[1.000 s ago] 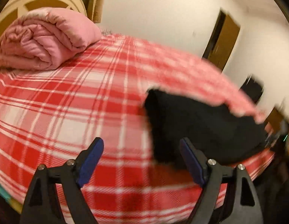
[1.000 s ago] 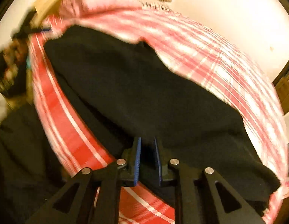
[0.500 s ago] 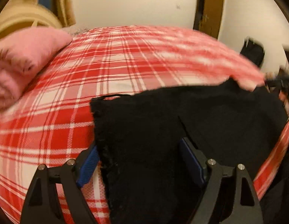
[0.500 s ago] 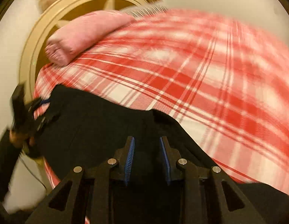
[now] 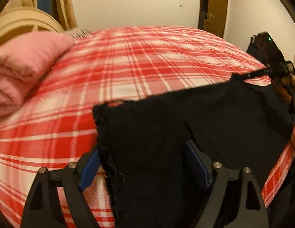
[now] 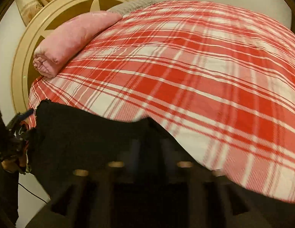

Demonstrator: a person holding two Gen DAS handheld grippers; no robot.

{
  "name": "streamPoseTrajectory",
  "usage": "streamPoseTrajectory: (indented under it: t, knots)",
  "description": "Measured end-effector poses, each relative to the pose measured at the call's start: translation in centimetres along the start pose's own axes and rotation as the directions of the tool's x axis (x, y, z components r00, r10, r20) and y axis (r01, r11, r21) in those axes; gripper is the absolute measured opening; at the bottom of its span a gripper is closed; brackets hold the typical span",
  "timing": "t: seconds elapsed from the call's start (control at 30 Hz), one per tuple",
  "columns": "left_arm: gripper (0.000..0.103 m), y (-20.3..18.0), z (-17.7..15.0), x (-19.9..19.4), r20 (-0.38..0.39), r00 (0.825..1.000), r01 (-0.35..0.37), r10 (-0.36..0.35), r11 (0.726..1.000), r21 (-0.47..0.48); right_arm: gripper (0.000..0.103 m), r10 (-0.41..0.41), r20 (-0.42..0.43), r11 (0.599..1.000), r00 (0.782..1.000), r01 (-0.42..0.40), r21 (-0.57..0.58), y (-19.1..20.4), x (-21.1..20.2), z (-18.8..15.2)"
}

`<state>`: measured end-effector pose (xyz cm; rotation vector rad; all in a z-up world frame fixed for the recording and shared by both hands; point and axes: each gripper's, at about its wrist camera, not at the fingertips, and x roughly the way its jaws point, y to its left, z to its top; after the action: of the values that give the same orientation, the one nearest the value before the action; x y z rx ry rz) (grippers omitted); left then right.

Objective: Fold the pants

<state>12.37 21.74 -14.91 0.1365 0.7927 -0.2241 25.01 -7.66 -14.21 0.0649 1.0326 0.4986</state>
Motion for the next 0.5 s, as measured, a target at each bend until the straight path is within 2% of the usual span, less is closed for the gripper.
streamPoseTrajectory:
  t: [0.07,0.13,0.2,0.3,0.37,0.43,0.5]
  knots:
    - [0.086,-1.3,0.6,-2.0,0.06,0.997,-0.041,0.04,0.999,0.026,0.052,0.026,0.053,0.999,0.998,-0.028,0.033,-1.5,-3.1,-1.7]
    - [0.086,-3.0,1.3,-4.2,0.116,0.992,-0.054,0.048,0.997,0.051,0.052,0.005,0.102,0.998,0.995,-0.012,0.065,-3.3,-7.2,-3.9]
    - [0.086,-5.1,2.0,-5.8,0.15,0.989,-0.03,0.016,0.996,0.088,0.052,-0.04,0.157,0.995,0.987,0.024,0.099,-5.5,-11.7,-6.7]
    - [0.086,-9.5,3.3,-6.3,0.162,0.985,0.024,-0.052,0.985,0.169,0.052,-0.156,0.211,0.972,0.965,0.112,0.205,-9.7,-18.8,-11.7]
    - [0.086,-13.0,3.8,-6.0,0.133,0.981,0.11,-0.142,0.969,0.221,0.052,-0.248,0.234,0.93,0.94,0.163,0.33,-13.2,-23.2,-15.5]
    - [0.086,-16.7,3.9,-5.2,0.097,0.974,0.171,-0.203,0.948,0.27,0.052,-0.345,0.238,0.856,0.908,0.2,0.477,-17.1,-27.2,-19.5]
    - [0.082,-21.1,3.9,-4.2,0.055,0.96,0.243,-0.275,0.915,0.323,0.052,-0.395,0.225,0.782,0.891,0.198,0.592,-20.7,-29.9,-22.8]
